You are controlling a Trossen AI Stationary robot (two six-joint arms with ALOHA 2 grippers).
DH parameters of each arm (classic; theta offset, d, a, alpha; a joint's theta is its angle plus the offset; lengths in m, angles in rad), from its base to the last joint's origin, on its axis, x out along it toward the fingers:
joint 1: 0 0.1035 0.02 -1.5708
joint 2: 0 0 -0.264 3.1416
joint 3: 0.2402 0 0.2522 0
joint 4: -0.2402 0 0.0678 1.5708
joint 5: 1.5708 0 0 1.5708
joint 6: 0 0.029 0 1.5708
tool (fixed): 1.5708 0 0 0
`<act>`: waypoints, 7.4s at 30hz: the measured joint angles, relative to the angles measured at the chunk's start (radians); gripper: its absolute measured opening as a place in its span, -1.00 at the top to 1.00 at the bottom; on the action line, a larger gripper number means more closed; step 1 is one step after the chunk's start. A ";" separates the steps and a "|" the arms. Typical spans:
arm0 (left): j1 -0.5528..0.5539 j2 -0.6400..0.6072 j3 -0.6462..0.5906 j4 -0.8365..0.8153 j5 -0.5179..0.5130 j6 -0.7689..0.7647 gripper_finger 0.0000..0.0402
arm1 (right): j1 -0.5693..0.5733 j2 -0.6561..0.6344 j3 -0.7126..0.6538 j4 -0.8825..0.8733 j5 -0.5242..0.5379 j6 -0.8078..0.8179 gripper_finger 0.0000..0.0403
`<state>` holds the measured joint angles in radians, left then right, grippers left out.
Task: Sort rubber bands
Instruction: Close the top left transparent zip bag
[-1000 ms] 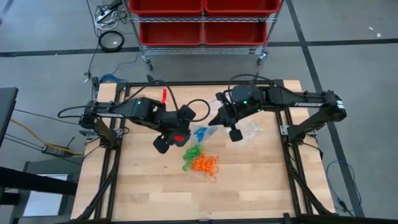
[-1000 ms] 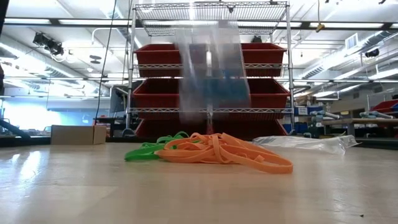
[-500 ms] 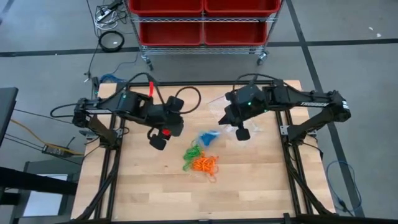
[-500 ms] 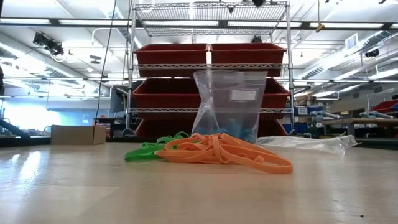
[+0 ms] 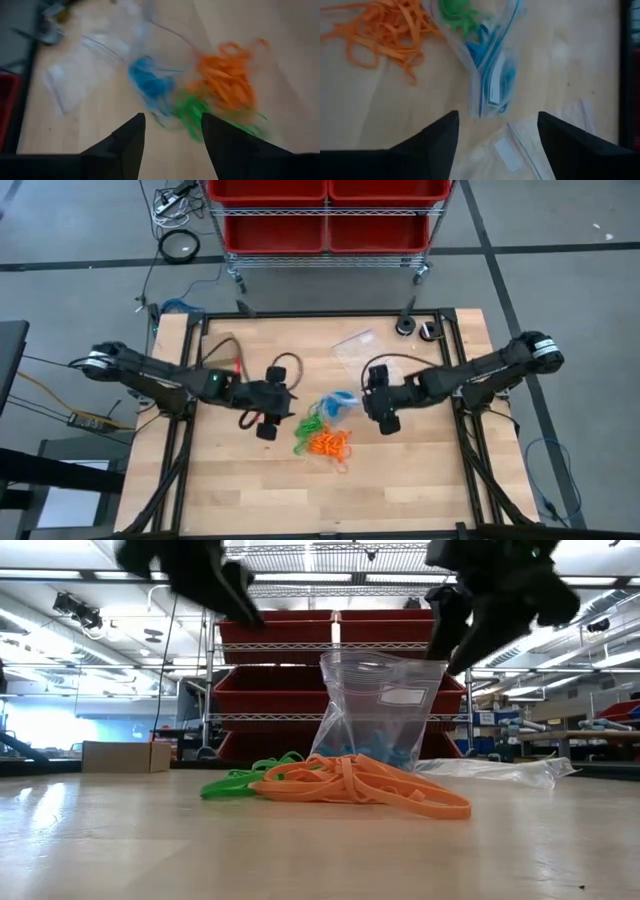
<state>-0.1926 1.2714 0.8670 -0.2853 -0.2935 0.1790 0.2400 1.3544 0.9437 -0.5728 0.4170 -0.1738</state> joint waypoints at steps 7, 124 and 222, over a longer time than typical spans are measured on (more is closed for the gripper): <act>-0.011 0.058 -0.252 0.523 -0.092 0.019 -0.01 | -0.012 0.001 -0.050 0.118 -0.008 -0.011 -0.12; -0.156 0.060 -0.235 1.157 -0.183 0.133 0.99 | -0.087 -0.179 0.294 -0.077 -0.283 -0.009 1.00; -0.082 -0.035 0.394 -0.134 -0.045 0.314 1.00 | -0.291 0.060 0.294 0.188 -0.683 0.068 0.12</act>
<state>-0.2749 1.2362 1.2613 -0.4194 -0.3382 0.4927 -0.0506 1.4147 1.2373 -0.3851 -0.2660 -0.1062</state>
